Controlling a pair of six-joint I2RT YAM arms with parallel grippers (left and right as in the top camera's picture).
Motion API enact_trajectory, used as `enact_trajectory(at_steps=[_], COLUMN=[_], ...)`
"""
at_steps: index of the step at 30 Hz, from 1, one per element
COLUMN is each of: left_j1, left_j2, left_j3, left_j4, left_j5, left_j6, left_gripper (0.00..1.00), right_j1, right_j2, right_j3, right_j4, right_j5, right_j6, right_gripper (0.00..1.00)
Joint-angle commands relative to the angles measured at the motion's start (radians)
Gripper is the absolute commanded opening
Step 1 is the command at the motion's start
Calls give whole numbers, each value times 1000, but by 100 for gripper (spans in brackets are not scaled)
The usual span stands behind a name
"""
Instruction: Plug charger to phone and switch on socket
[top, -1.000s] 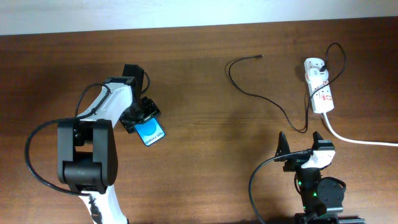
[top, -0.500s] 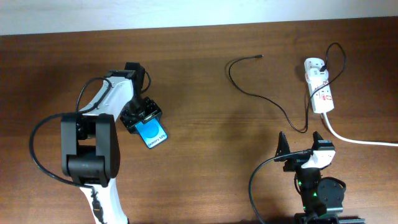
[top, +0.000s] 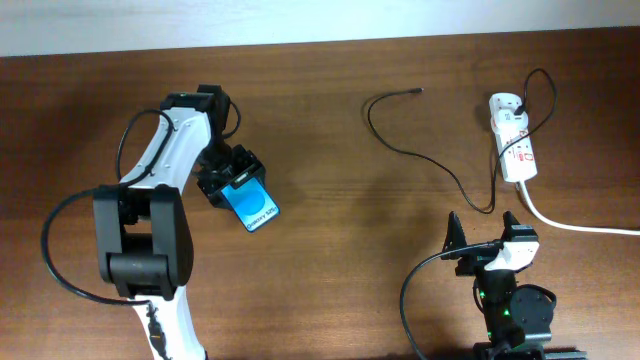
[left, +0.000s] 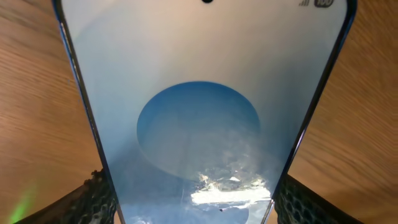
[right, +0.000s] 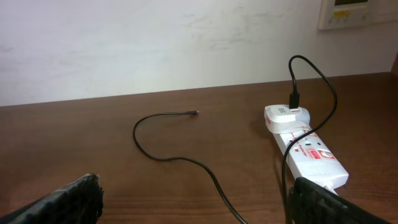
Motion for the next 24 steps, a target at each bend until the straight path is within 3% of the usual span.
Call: enact_trajectory(at_steps=[1, 10, 14, 17, 20, 22, 24], left_j1=[0, 0, 0, 0, 0, 0, 0], left_j2=[5, 5, 5, 5, 5, 5, 5], left_j3=[26, 26, 26, 26, 26, 26, 26], left_j4=[-35, -43, -41, -39, -39, -39, -39], left_j5=[169, 452, 478, 478, 478, 478, 478], left_j6=[52, 104, 104, 104, 104, 104, 104], left_gripper=[62, 63, 62, 62, 62, 62, 62], right_j1=[6, 6, 6, 6, 6, 6, 5], right_j2=[-7, -7, -7, -7, -7, -7, -7], right_j3=[-5, -5, -5, -5, -5, -5, -5], right_j4=[-4, -4, 3, 20, 26, 29, 33], right_j5=[-12, -13, -86, -243, -467, -566, -560], right_j6=[3, 3, 5, 214, 661, 780, 802], right_gripper=[98, 98, 98, 98, 98, 98, 98])
